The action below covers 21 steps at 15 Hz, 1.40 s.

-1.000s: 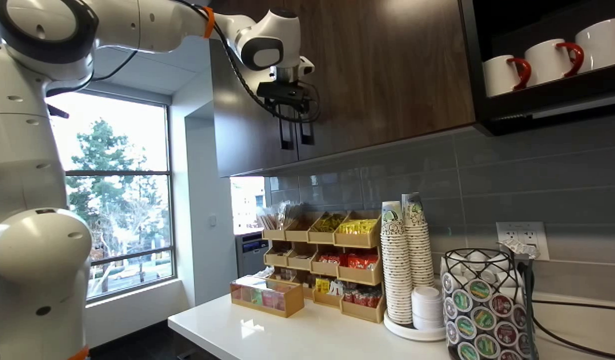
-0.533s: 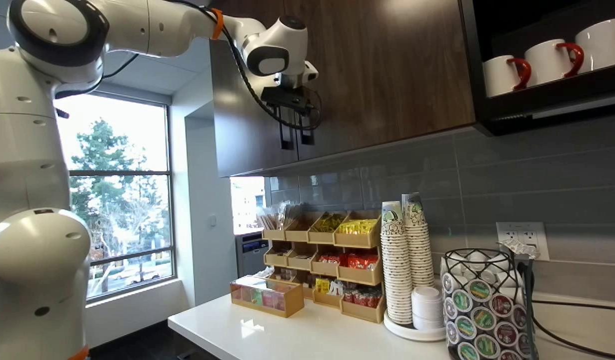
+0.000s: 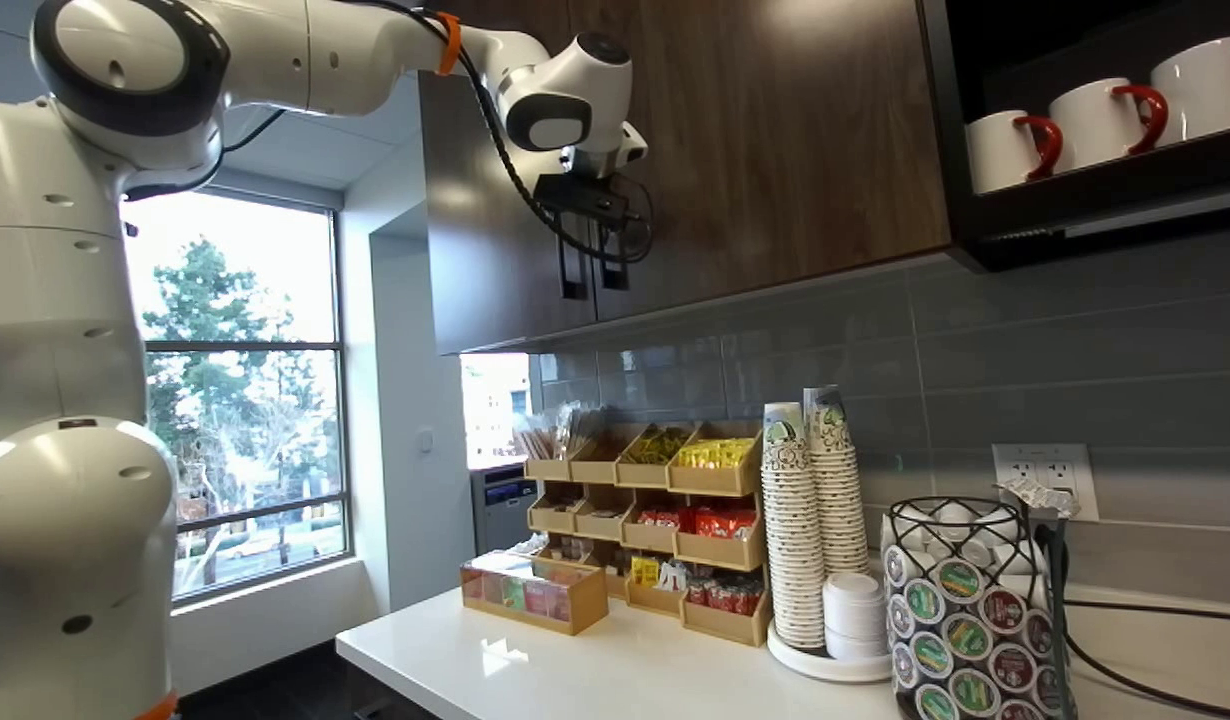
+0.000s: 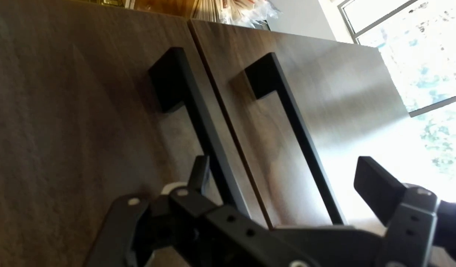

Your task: Open the right door of the upper cabinet on the left.

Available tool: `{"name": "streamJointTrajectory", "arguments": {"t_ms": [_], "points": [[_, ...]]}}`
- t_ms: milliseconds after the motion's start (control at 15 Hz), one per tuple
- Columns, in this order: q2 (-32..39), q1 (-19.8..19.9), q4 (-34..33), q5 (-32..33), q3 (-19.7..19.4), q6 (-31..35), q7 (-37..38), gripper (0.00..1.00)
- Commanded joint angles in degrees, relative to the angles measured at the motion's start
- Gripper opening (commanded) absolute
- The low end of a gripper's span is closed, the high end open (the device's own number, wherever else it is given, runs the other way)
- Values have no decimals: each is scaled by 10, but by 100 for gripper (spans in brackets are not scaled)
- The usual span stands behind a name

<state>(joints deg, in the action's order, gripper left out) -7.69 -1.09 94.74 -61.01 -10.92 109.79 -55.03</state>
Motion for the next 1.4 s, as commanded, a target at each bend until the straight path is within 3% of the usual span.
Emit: {"name": "streamJointTrajectory", "arguments": {"t_ms": [0,600,1067,1333], "points": [[22,22,-26,-22,8,-24,-14,100],[54,46,-52,-92,9,-121,-16,100],[72,53,-68,-86,21,-95,-42,100],[80,56,-78,-91,23,-118,-45,100]]}}
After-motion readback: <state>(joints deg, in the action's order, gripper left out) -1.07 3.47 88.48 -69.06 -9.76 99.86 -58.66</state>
